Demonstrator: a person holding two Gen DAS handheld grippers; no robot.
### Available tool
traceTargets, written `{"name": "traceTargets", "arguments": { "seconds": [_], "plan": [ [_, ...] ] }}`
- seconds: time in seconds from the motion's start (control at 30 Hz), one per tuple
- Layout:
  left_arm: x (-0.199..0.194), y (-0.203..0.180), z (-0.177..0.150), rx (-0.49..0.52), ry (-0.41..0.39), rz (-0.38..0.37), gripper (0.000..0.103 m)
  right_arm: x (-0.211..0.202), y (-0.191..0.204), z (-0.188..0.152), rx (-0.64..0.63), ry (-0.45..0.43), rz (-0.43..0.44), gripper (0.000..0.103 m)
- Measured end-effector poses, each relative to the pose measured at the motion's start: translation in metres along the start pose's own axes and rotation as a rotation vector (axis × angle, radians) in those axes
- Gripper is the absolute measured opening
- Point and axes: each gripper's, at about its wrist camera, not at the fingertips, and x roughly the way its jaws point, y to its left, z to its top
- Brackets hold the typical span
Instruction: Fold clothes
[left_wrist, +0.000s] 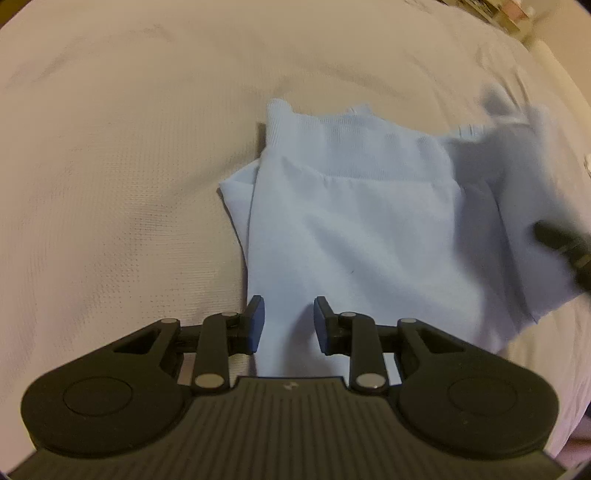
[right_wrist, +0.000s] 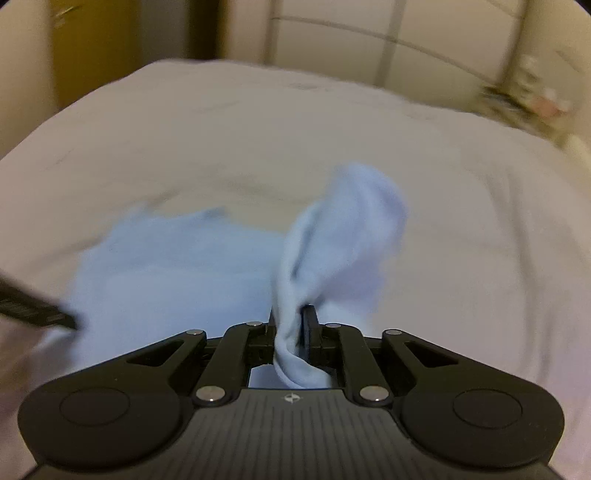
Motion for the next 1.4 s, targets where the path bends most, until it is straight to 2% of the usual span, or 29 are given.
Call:
{"name": "traceTargets", "arguments": {
  "seconds": [0.03,0.13,0.17,0.23,0.3,0.4,0.43,0.5,0.57,0.77,0.87,0.97,1.13,1.27,1.4],
  "plan": [
    [0.001,0.001,0.0,0.003,0.005,-0.005,0.024,0.014,0.016,-0.002,-0.01,0.046,0.04,0.025],
    [0.005,0.004,-0.001,0.007,0.025,-0.008,0.024,0.059,0.054,-0.003,-0.037,0.183,0.17,0.032],
    [0.006,0.004,-0.001,0.012,0.027,-0.007,0.024,0.059,0.057,-0.004,-0.052,0.193,0.18,0.037],
    [0.007,0.004,-0.001,0.019,0.027,-0.009,0.024,0.043,0.045,-0.01,-0.061,0.136,0.188,0.052],
    [0.006,0.003,-0.001,0.021,0.025,-0.016,0.024,0.016,0.018,-0.018,0.016,0.078,0.231,0.053],
    [0.003,0.003,0.0,0.022,0.02,-0.021,0.024,-0.008,-0.021,-0.026,0.16,0.022,0.22,0.052],
    [0.003,0.003,0.0,0.022,0.018,-0.022,0.024,-0.008,-0.032,-0.03,0.191,0.032,0.197,0.052],
    [0.002,0.0,0.001,0.024,0.016,-0.017,0.024,0.01,-0.043,-0.039,0.217,0.106,0.153,0.051],
    [0.0,-0.004,0.001,0.032,0.012,-0.01,0.024,0.023,-0.05,-0.051,0.257,0.147,0.185,0.048],
    [-0.004,-0.025,0.012,0.033,0.0,-0.007,0.024,0.025,-0.052,-0.048,0.259,0.13,0.211,0.048],
    [-0.01,-0.035,0.018,0.014,-0.022,-0.075,0.027,0.018,-0.065,-0.058,0.289,0.123,0.232,0.048],
    [-0.006,-0.04,0.026,-0.036,-0.015,-0.184,0.038,-0.012,-0.08,-0.066,0.326,0.102,0.242,0.048],
    [0.023,-0.051,0.036,-0.151,0.026,-0.345,0.063,-0.02,-0.102,-0.071,0.371,0.078,0.217,0.048],
    [0.053,-0.055,0.04,-0.28,0.061,-0.447,0.065,-0.009,-0.117,-0.075,0.419,0.091,0.18,0.048],
    [0.071,-0.068,0.044,-0.301,0.05,-0.441,0.062,0.003,-0.135,-0.082,0.49,0.114,0.159,0.048]
  ]
}}
